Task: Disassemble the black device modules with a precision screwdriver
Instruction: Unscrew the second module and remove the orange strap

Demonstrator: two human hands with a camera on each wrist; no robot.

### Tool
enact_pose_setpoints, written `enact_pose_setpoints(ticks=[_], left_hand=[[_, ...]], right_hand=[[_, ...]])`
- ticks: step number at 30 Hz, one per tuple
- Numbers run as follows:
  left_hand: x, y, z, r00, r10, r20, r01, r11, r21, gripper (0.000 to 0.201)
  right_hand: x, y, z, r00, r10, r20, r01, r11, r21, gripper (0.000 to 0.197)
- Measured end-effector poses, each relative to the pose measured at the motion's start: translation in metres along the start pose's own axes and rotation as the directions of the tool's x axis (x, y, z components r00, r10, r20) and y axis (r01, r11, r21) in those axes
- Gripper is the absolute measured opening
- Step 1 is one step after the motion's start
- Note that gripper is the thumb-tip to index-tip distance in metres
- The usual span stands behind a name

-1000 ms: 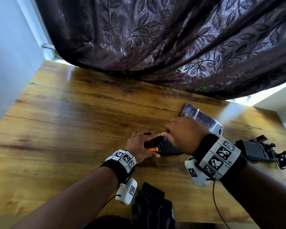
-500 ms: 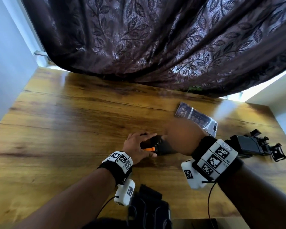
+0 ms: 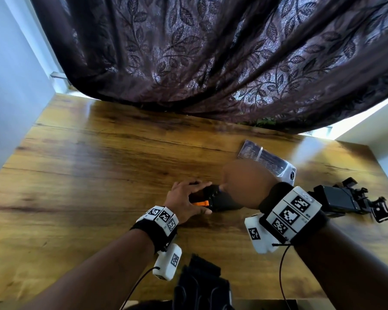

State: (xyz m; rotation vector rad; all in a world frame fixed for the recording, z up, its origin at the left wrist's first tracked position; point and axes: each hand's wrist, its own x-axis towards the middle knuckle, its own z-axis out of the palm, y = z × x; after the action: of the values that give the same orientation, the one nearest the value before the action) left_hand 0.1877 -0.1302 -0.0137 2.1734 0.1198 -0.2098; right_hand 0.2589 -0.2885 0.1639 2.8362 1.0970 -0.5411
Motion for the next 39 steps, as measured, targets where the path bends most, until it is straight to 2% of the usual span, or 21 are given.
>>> enact_pose_setpoints(ticks=[4, 9, 13, 16, 39], left_hand=[[-0.0007, -0.0006, 0.0019, 1.0, 0.003, -0.022, -0.003, 1.0, 0.021, 0.085], [0.0009, -0.0029, 0.0034, 0.999, 0.014, -0.035, -0.014, 1.0, 0.012, 0.084], [0.0004, -0.0017, 0.003, 0.999, 0.017, -0.031, -0.017, 1.0, 0.008, 0.084], [0.0008, -0.0033, 0.0037, 0.999, 0.022, -0.036, -0.021, 1.0, 0.016, 0.084], [0.0002, 0.0008, 0.001, 1.0, 0.019, -0.025, -0.018, 0.999, 0.038, 0.085]], right_hand=[[0.0033, -0.0004, 0.001, 0.999, 0.052, 0.01, -0.051, 0.996, -0.072, 0.03], [-0.0006, 0.0004, -0.0029, 0.995, -0.074, 0.068, 0.076, 0.997, -0.019, 0.031], [0.0014, 0.0016, -0.0023, 0.997, -0.068, 0.045, 0.069, 0.997, -0.016, 0.013], [0.0026, 0.0011, -0.0027, 0.999, -0.05, 0.018, 0.05, 0.998, 0.024, 0.009], [0.0007, -0.0068, -0.0012, 0.999, -0.032, 0.006, 0.032, 0.999, -0.015, 0.013]])
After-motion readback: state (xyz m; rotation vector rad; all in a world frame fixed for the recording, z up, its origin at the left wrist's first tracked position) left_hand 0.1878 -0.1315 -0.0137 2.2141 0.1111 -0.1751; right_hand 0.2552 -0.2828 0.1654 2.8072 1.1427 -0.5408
